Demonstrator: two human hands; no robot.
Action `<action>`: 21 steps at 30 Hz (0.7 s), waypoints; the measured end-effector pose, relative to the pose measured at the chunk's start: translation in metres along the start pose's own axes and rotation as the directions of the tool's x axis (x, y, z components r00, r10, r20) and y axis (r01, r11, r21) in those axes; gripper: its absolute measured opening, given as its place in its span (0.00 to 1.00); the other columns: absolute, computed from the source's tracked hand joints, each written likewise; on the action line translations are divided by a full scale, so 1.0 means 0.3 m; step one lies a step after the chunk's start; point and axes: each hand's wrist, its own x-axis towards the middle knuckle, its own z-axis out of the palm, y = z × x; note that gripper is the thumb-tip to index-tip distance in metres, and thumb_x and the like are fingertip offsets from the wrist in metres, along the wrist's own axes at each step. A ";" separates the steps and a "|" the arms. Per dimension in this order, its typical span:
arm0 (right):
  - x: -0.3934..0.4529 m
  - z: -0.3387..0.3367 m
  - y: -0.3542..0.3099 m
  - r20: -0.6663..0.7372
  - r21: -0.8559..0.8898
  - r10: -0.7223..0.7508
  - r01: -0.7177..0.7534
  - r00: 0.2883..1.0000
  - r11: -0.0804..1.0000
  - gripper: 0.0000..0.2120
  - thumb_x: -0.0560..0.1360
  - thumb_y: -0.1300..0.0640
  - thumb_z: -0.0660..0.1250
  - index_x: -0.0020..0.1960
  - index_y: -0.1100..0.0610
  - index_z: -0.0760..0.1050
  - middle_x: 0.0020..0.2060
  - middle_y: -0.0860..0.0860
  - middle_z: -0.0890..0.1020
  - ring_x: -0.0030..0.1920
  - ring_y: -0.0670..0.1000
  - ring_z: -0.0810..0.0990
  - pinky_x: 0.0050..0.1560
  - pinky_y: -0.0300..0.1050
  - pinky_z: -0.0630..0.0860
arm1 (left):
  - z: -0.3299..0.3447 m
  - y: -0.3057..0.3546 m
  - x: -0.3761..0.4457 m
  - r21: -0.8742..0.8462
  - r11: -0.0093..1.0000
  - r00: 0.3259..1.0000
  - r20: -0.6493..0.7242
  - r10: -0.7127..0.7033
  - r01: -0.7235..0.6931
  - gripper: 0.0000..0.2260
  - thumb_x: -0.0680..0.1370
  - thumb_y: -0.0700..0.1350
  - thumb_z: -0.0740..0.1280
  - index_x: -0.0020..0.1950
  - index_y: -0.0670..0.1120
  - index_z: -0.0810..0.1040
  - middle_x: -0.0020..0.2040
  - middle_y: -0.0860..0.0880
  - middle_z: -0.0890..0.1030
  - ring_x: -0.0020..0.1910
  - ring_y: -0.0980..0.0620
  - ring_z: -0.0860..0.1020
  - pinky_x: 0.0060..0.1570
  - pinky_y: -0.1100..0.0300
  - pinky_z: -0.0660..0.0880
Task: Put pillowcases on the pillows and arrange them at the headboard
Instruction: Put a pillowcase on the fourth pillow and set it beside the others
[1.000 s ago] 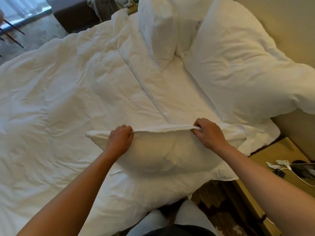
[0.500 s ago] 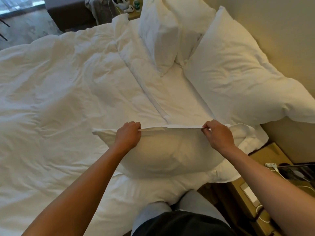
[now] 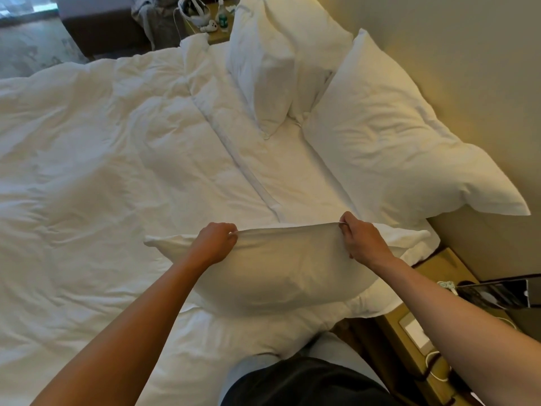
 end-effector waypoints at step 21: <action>0.021 -0.040 0.066 -0.023 0.176 -0.017 0.021 1.000 0.984 0.13 0.82 0.50 0.65 0.39 0.50 0.80 0.32 0.45 0.82 0.36 0.48 0.81 0.43 0.51 0.79 | -0.064 0.080 0.013 0.038 0.997 0.991 -0.115 -0.069 0.074 0.13 0.84 0.47 0.56 0.47 0.50 0.78 0.41 0.49 0.80 0.39 0.47 0.78 0.41 0.50 0.79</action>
